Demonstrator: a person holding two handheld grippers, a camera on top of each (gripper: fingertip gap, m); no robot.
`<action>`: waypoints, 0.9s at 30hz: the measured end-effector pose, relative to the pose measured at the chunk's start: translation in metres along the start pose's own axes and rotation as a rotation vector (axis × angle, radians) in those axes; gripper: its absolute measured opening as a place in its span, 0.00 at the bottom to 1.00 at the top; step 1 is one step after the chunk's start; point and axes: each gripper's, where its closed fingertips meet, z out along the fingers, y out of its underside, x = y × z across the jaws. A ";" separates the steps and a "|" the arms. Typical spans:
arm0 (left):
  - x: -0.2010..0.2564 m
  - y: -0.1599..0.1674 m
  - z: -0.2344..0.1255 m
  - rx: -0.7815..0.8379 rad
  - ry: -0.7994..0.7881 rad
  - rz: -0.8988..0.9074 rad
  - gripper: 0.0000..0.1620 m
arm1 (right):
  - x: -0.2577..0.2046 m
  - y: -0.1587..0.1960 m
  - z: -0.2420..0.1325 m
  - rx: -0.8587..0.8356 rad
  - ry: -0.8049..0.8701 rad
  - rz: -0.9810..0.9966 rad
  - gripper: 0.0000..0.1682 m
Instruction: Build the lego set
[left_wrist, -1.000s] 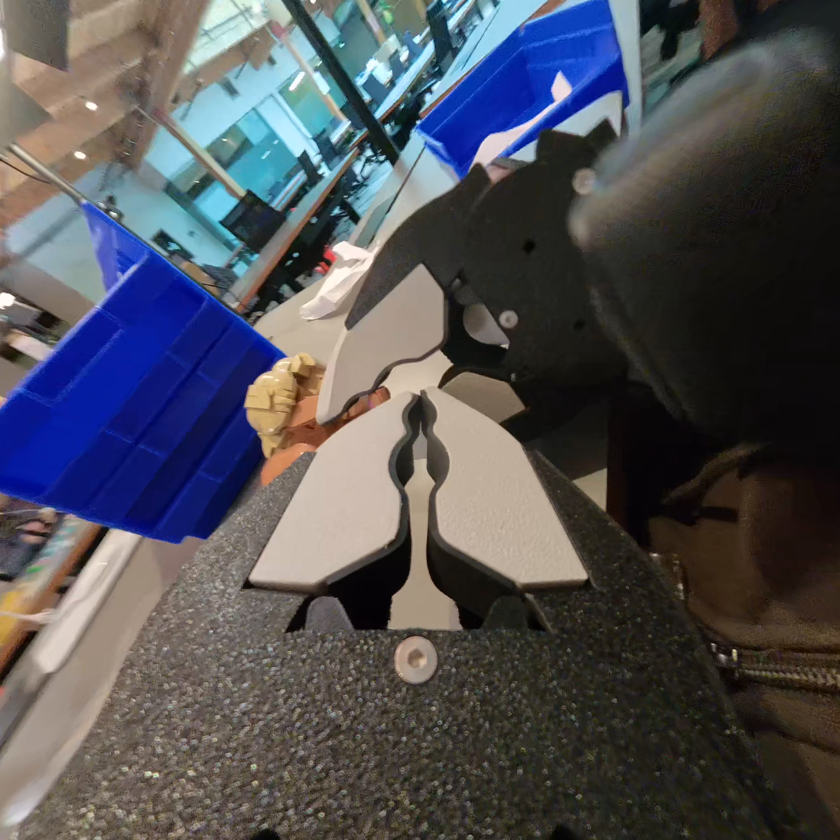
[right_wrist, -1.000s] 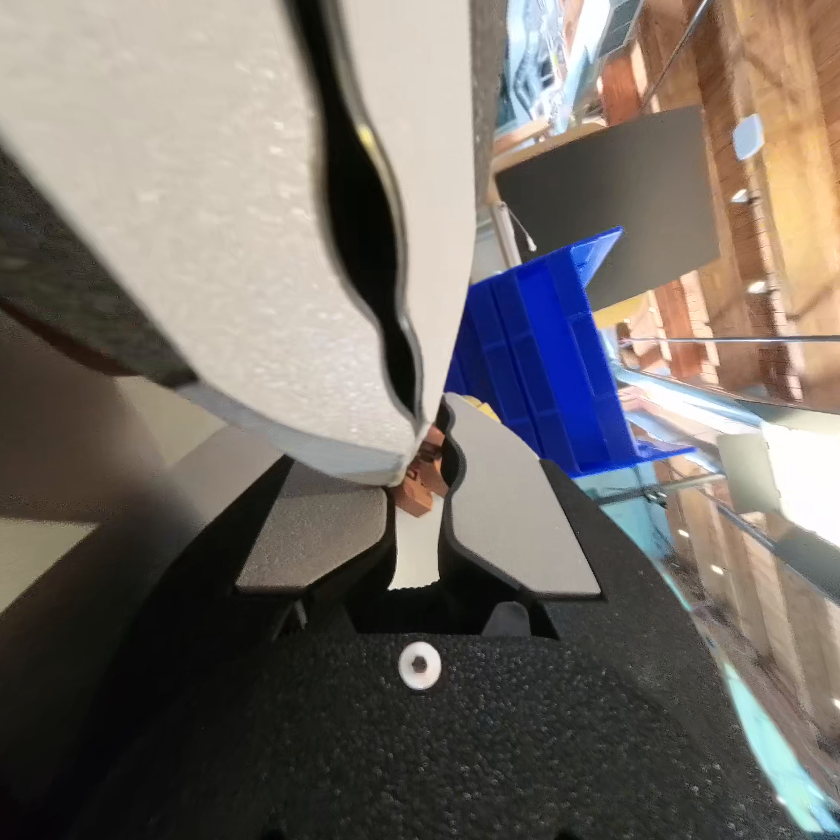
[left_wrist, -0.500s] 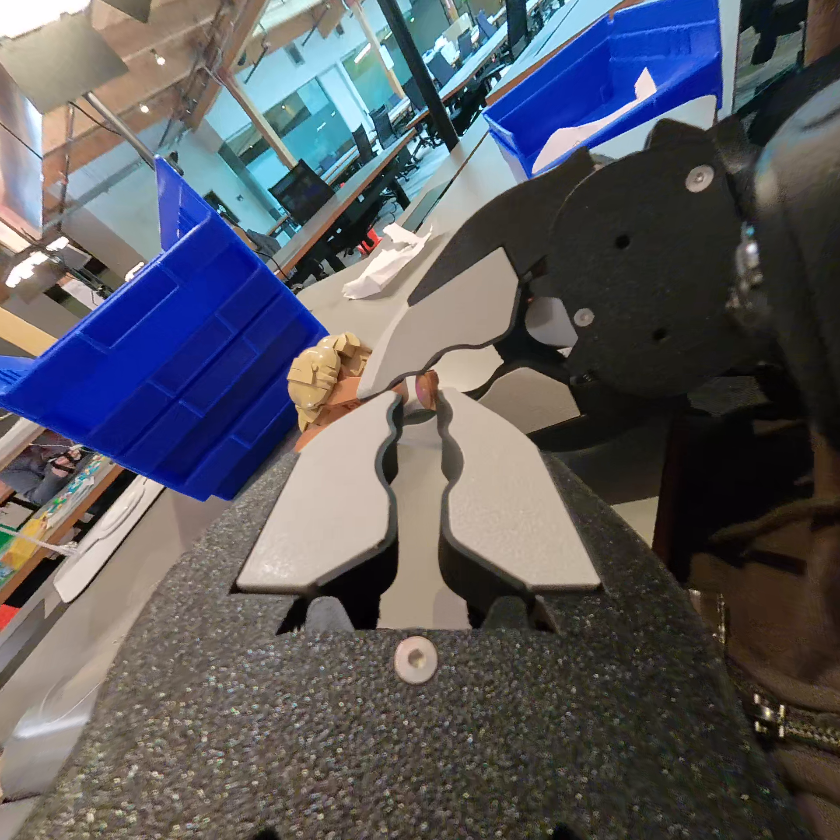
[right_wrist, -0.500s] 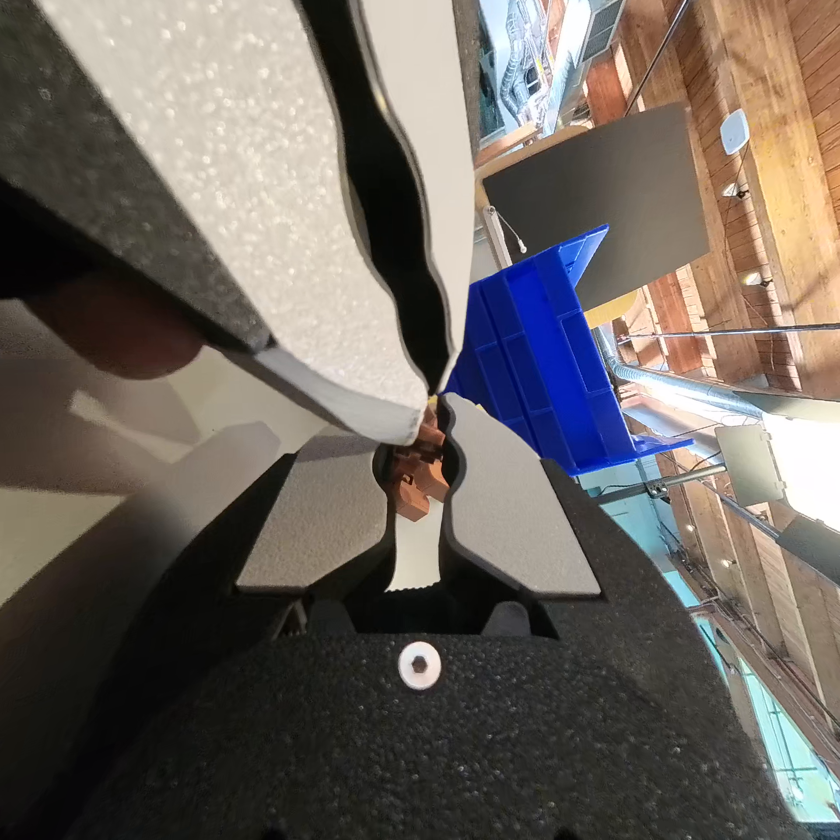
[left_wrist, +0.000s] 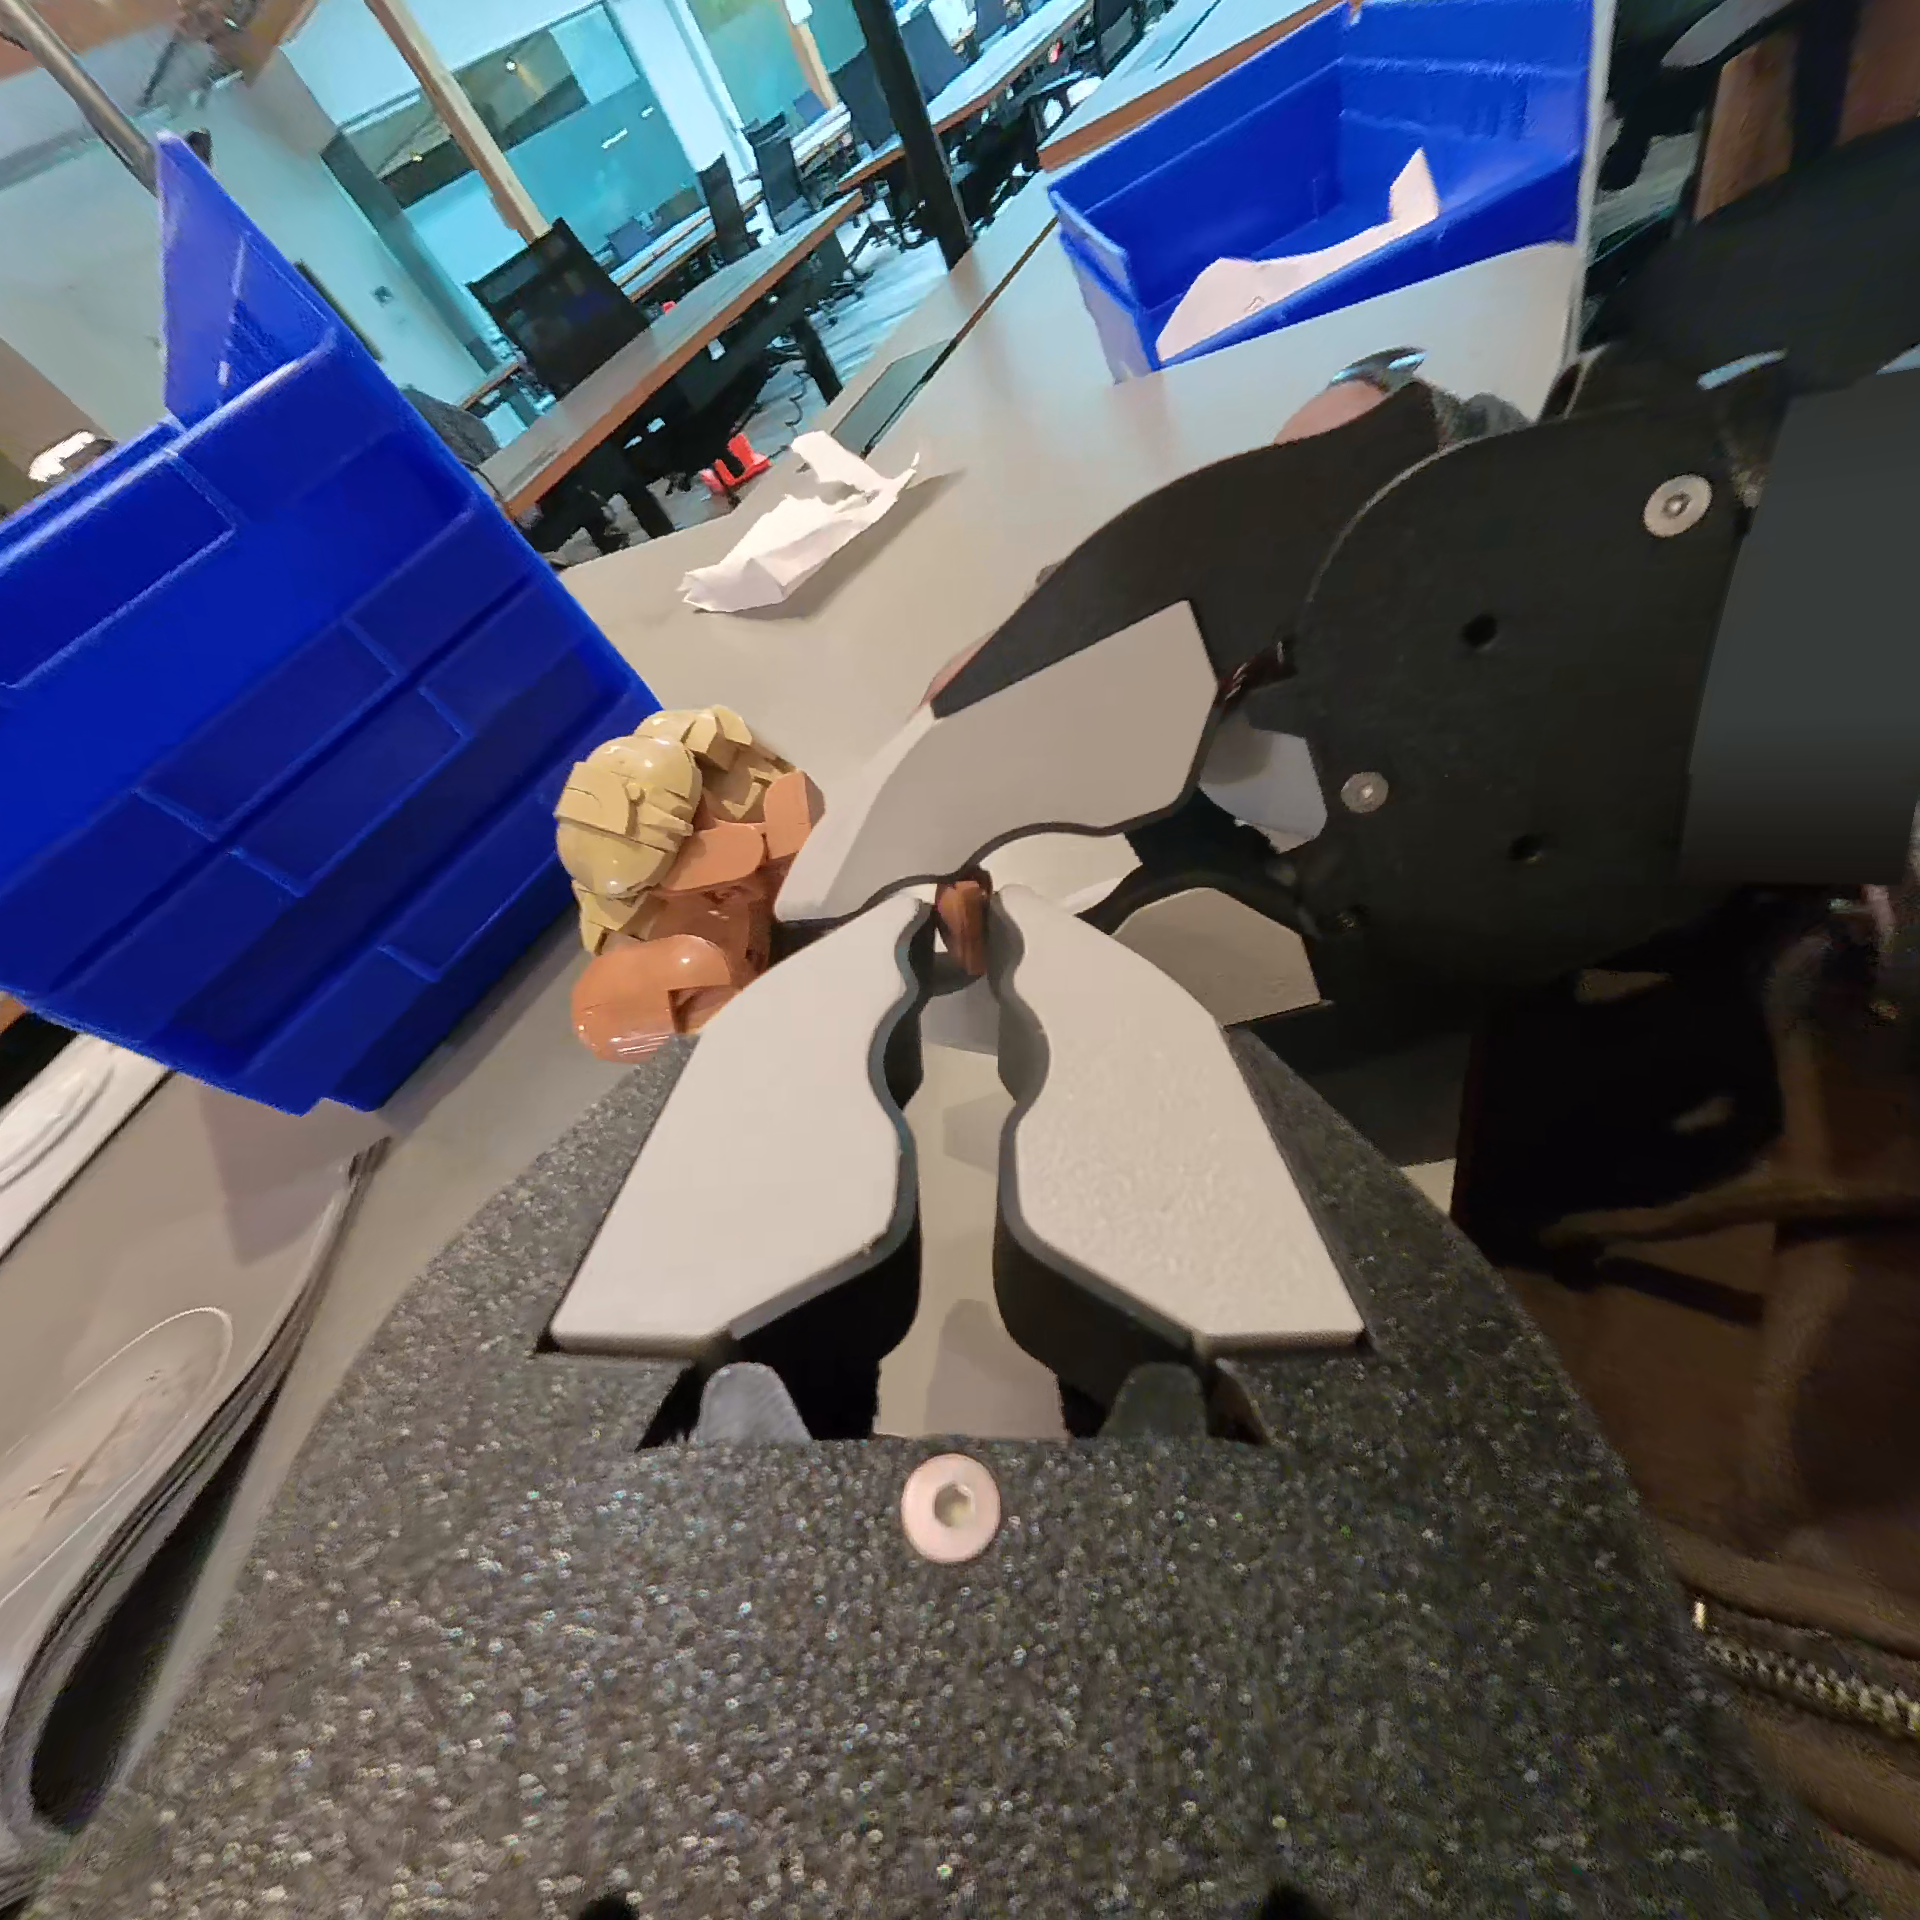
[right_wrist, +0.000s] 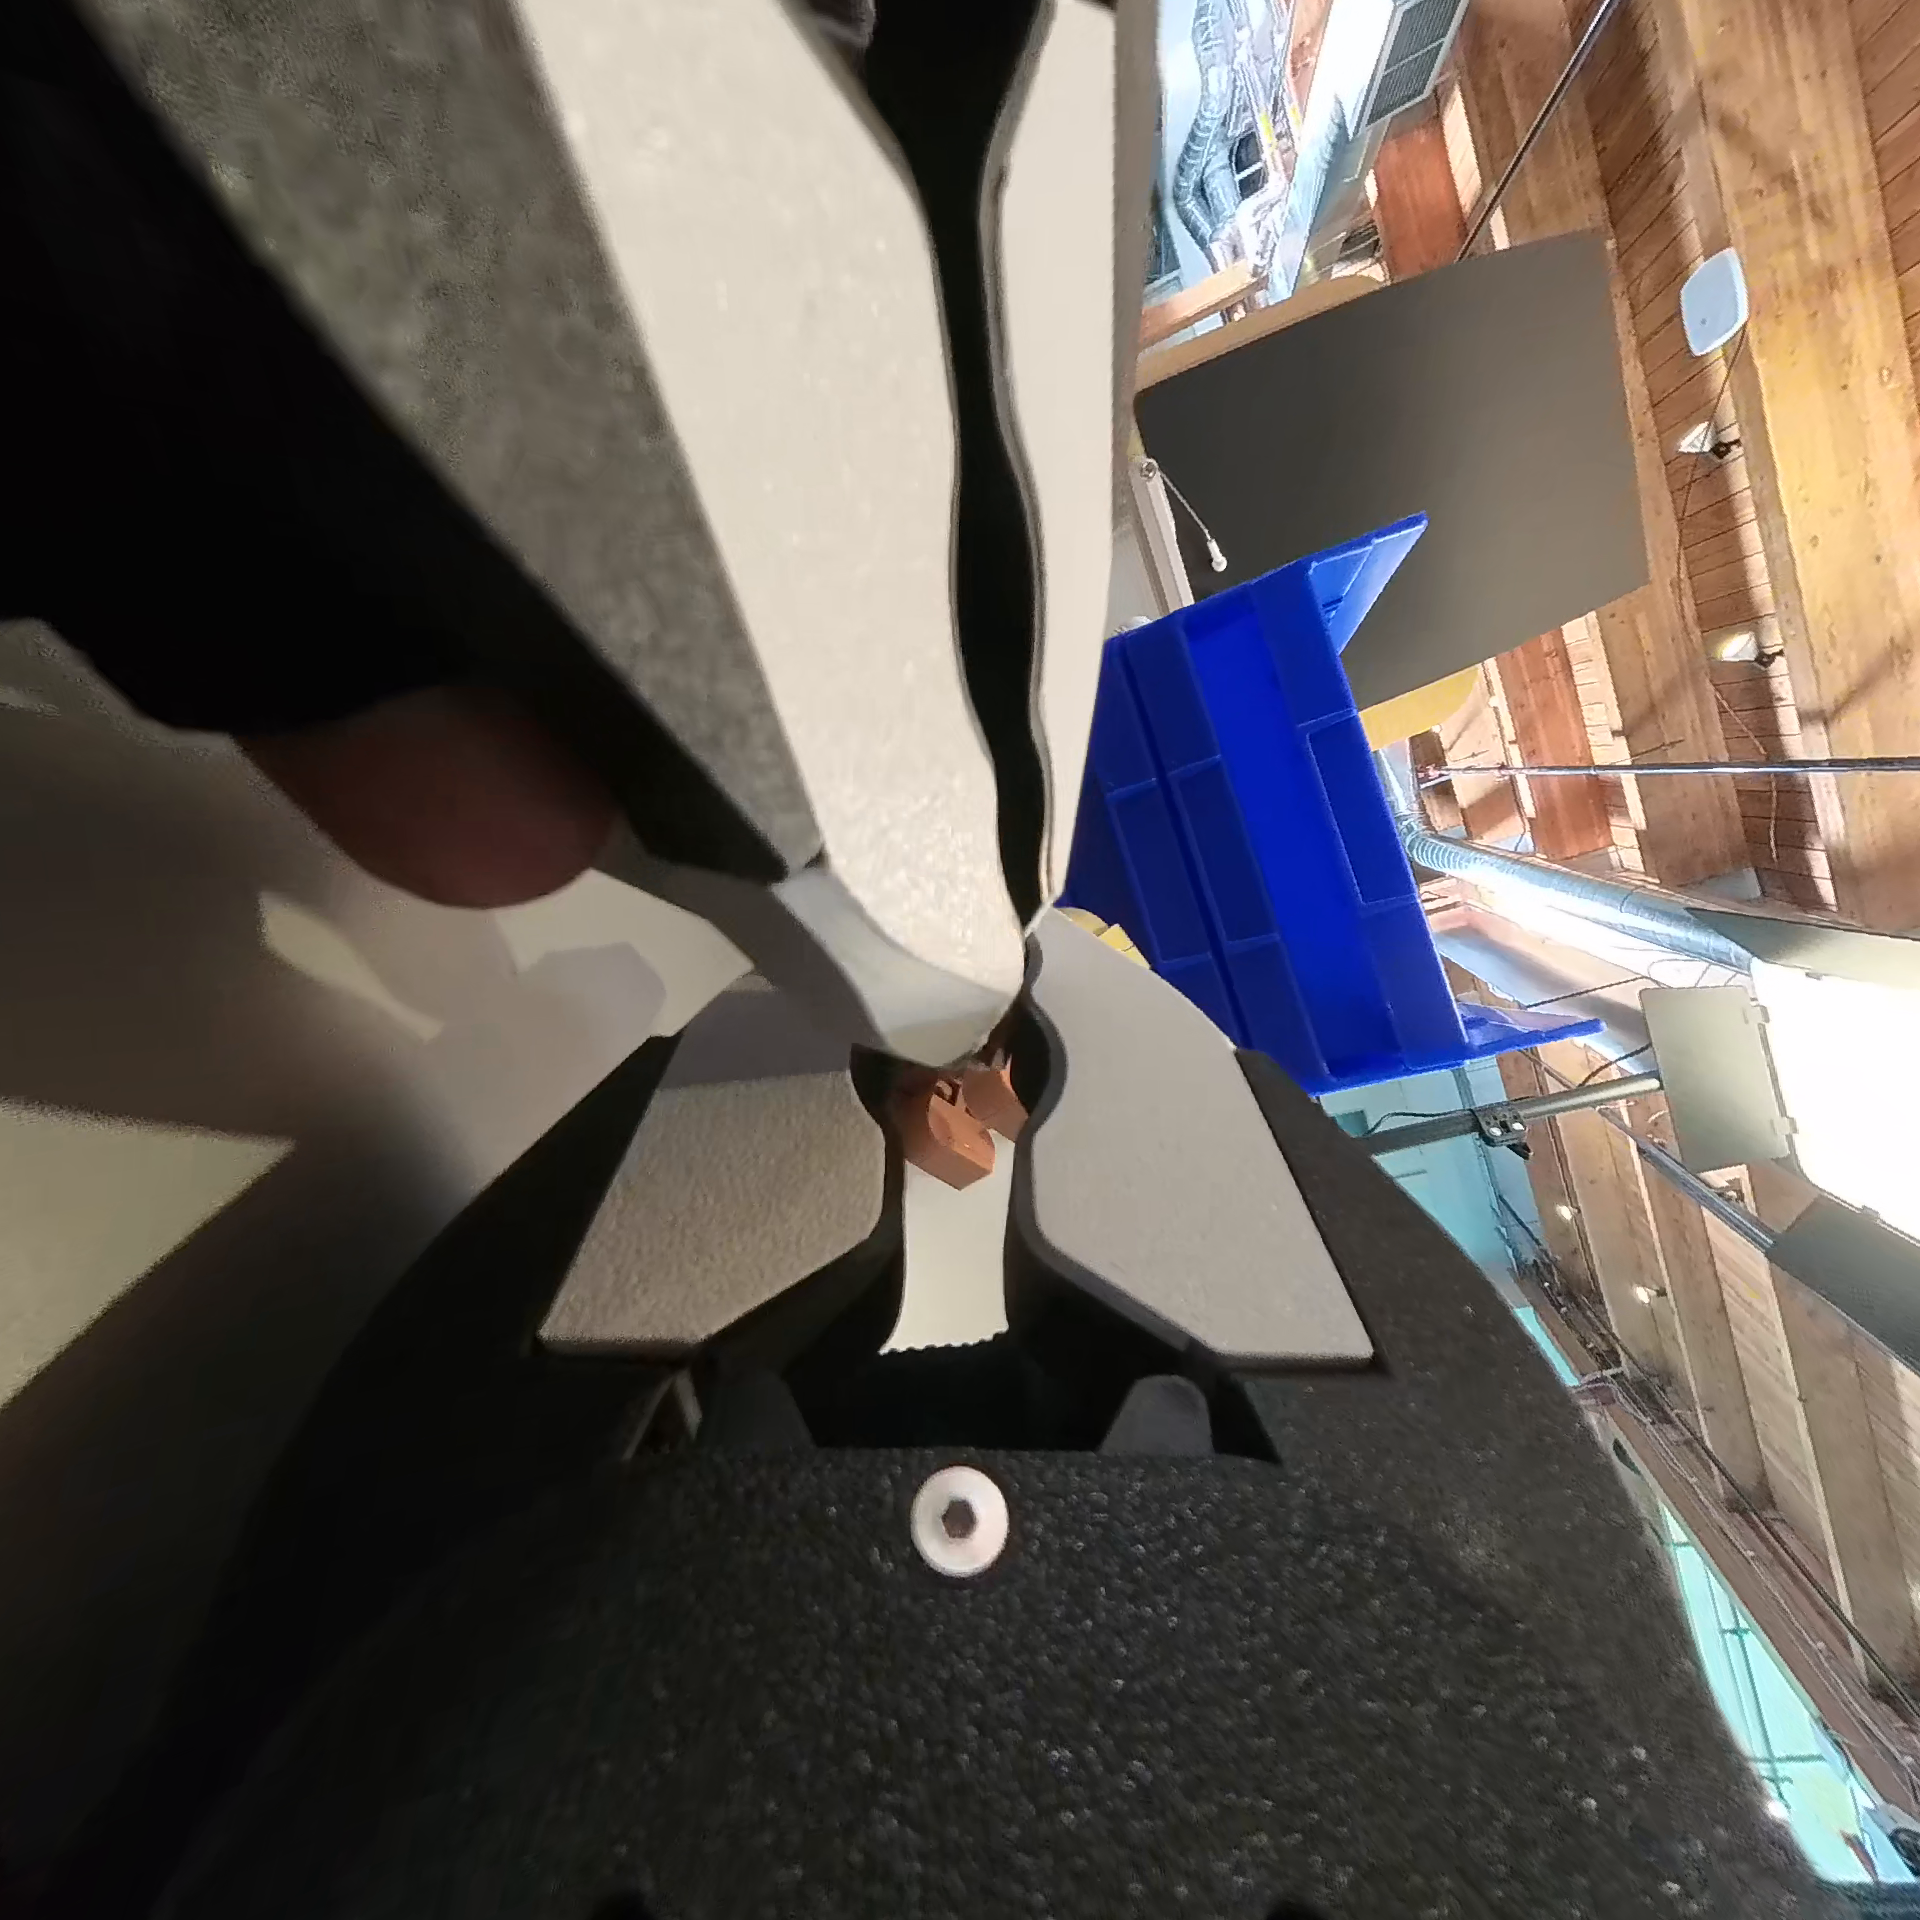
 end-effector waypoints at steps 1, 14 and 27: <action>0.000 0.000 0.000 0.010 0.020 -0.017 0.06 | 0.000 -0.001 0.000 0.005 0.001 0.001 0.10; 0.002 -0.001 -0.002 0.053 0.135 -0.135 0.05 | -0.001 -0.004 -0.001 0.030 -0.004 0.010 0.10; 0.004 0.001 -0.002 0.044 0.112 -0.073 0.05 | -0.005 -0.004 -0.002 0.041 -0.038 0.024 0.10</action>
